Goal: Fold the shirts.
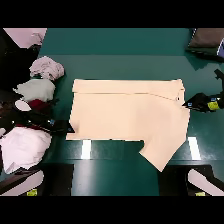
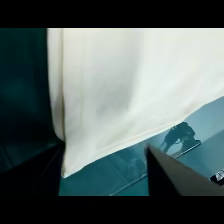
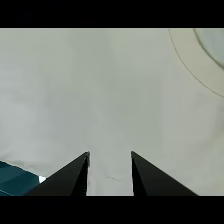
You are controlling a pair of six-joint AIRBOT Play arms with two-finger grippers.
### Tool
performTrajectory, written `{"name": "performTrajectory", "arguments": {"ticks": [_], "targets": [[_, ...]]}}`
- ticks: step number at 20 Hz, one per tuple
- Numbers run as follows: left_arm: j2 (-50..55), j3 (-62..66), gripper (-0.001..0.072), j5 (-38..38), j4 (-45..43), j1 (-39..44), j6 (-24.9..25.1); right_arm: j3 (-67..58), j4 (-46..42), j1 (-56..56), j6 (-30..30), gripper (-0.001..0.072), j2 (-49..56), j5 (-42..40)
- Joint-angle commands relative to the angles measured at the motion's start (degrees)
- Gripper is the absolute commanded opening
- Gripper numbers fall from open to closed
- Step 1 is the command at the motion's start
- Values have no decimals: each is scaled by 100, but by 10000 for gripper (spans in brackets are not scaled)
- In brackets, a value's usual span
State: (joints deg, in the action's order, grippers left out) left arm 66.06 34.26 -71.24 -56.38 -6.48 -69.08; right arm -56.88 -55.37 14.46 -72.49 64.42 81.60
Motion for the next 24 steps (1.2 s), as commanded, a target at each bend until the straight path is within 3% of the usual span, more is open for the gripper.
{"name": "performTrajectory", "arguments": {"ticks": [1, 2, 3, 4, 7, 10, 16, 20, 22, 23, 24], "targets": [[-24, -173, 352, 249, 7, 203, -146, 33, 37, 17, 13, 306, -31, 101], [-24, -149, 187, 262, 20, 203, -144, 33, -44, 33, 13, 306, -33, 168], [-24, -103, 68, 278, 39, 203, -144, 46, -160, 83, 9, 306, -33, 280], [-26, -26, 19, 273, 68, 203, -144, 120, -289, 162, 0, 306, -55, 455], [-26, 341, 19, 164, 179, 203, -138, 846, -1276, 619, -304, 308, -420, 531], [-26, 581, 19, 247, 363, 203, -79, 1766, -1641, 1113, -334, 450, -756, 562], [-26, 586, 19, 476, 481, 203, -48, 2962, -1611, 754, -544, 446, -957, 166], [-26, 586, 19, 474, 479, 203, -44, 3086, -1200, -66, -686, 422, -560, -170], [-26, 586, 19, 459, 474, 203, -28, 3080, -1174, -483, -708, 301, -334, -321], [-26, 586, 19, 455, 472, 203, -24, 3080, -1202, -656, -708, 300, -256, -354], [-26, 586, 19, 455, 472, 203, 9, 3080, -1213, -782, -706, 193, -223, -341]]}}
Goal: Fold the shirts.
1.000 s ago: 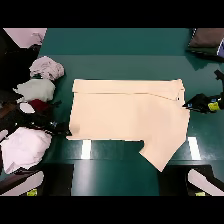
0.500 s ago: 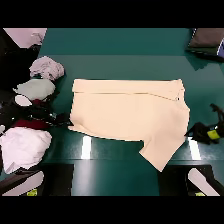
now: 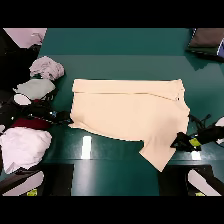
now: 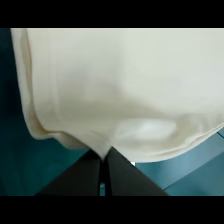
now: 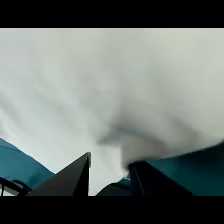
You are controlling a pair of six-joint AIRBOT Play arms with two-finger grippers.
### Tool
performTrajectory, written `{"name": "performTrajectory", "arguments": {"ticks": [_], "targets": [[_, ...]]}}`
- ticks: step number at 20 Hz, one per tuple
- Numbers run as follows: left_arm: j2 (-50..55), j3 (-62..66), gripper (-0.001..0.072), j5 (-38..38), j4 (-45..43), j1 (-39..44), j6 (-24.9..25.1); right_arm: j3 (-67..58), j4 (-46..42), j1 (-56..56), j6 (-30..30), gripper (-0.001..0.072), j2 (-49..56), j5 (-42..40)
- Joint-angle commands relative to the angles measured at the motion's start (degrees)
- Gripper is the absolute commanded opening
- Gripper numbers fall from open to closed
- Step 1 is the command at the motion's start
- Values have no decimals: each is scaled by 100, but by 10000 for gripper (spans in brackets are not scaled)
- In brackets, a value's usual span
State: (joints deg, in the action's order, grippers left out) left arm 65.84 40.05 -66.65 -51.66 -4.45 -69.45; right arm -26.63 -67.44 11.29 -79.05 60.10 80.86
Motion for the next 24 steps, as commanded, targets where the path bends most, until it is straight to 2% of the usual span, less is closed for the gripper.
{"name": "performTrajectory", "arguments": {"ticks": [1, 2, 4, 7, 9, 12, 14, 17, 24], "targets": [[-4, 7, 19, -35, 0, 0, 42, 55, -22, -560, -50, 51, 184, -245], [-28, 7, 18, -101, -9, 0, 42, 55, -20, -610, -50, 11, 72, -203], [-264, 7, 17, -315, -184, 0, -15, 52, -131, -619, -63, 12, -372, 48], [-1051, -173, 17, -866, -623, 0, -280, -101, -1003, -616, -367, 12, -1255, 872], [-1683, -514, 18, -1370, -662, 0, -459, -422, -1272, -616, -448, 12, -1873, 1311], [-2402, -754, 18, -2061, -542, 0, -866, -1069, -1211, -619, -667, 12, -2496, 1335], [-2524, -535, 18, -1851, -262, 0, -881, -1513, -1047, -638, -667, 12, -2514, 1165], [-2216, 15, 18, -717, -223, 0, -850, -2168, -1016, -824, -632, 11, -1812, 732], [63, 1307, 19, 748, -190, 0, -660, -3838, -1012, -1346, -595, 12, 813, -651]]}}
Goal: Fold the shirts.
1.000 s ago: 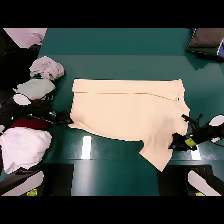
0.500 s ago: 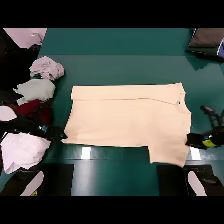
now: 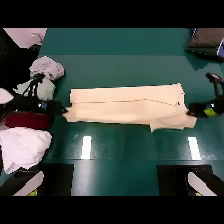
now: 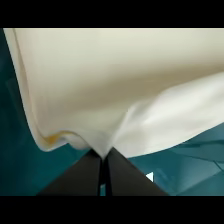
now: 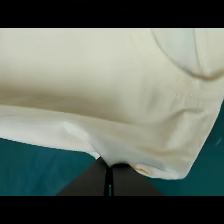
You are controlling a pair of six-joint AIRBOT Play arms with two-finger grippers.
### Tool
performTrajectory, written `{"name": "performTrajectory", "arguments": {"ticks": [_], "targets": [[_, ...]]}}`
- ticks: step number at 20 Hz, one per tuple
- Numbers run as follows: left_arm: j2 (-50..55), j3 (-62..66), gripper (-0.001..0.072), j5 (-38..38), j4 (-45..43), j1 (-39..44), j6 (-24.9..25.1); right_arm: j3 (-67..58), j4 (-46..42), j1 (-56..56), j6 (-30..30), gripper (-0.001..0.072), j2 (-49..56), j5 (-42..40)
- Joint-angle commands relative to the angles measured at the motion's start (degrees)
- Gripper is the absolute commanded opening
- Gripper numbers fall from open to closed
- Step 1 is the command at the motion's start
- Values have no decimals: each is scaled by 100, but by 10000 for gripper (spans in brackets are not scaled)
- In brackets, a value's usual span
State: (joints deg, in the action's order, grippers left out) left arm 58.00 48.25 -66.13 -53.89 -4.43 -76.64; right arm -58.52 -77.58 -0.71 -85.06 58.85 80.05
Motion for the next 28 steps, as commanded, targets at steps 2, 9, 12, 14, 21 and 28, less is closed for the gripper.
{"name": "performTrajectory", "arguments": {"ticks": [2, 9, 12, 14, 21, 28], "targets": [[1517, 872, 19, 975, 48, -2, 114, -1141, 7, -144, 4, 12, 1547, -763], [2885, 1838, 19, 1530, 828, -2, 782, -2741, 28, -144, 4, 12, 3169, -909], [2946, 2070, 100, 1878, 828, -2, 791, -3416, 586, -101, 4, 219, 3766, -1158], [2944, 2205, 667, 1856, 826, -7, 741, -3851, 1241, 42, 13, 501, 4050, -1237], [2944, 2909, 19, -68, 769, -44, 807, -3814, 1495, 1154, 870, 520, 3952, 568], [2951, 2883, 19, 369, 756, 837, 732, -2098, 2616, 2173, 1840, 678, 3958, -35]]}}
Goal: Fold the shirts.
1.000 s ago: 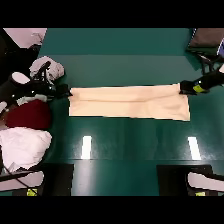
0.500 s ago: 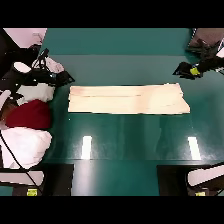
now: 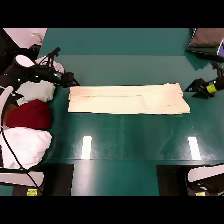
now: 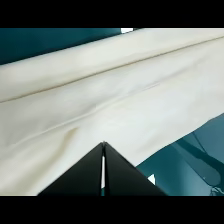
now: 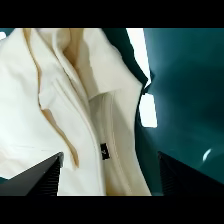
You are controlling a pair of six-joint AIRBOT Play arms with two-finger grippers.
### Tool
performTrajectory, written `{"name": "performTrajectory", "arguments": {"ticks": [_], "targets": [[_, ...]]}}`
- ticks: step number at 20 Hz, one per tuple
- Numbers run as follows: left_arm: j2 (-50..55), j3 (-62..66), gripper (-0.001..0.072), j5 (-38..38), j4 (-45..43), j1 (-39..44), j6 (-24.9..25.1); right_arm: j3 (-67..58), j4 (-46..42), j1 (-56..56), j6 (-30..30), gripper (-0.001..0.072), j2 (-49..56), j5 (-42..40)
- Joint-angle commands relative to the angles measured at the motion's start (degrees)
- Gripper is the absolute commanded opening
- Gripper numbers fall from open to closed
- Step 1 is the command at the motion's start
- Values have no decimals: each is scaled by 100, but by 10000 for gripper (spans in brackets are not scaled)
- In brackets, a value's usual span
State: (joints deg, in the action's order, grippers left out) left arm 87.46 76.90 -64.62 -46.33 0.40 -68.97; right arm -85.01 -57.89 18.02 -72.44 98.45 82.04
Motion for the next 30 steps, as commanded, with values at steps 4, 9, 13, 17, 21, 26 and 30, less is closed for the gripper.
{"name": "performTrajectory", "arguments": {"ticks": [4, 9, 13, 17, 21, 26, 30], "targets": [[4, 17, 19, 669, 2, 715, -326, 737, 739, 260, 802, 676, 199, -238], [17, 17, 19, 463, -11, 785, -481, 236, 737, -225, 802, 674, 769, 343], [76, 20, 19, 415, -17, 901, -671, 238, 732, -542, 837, 473, 787, 216], [531, 125, 19, 675, 7, 1438, -756, 238, 739, -553, 844, 42, 651, 389], [1451, 979, 19, 704, 31, 2109, -763, 103, 739, -588, 566, 11, 20, 599], [2680, 2516, 19, 649, 50, 2771, -1071, -1067, 1010, -1169, -337, 10, -533, 979], [3178, 3224, 18, 660, 48, 2992, -1209, -2068, 1606, -1961, -573, 10, -542, 1038]]}}
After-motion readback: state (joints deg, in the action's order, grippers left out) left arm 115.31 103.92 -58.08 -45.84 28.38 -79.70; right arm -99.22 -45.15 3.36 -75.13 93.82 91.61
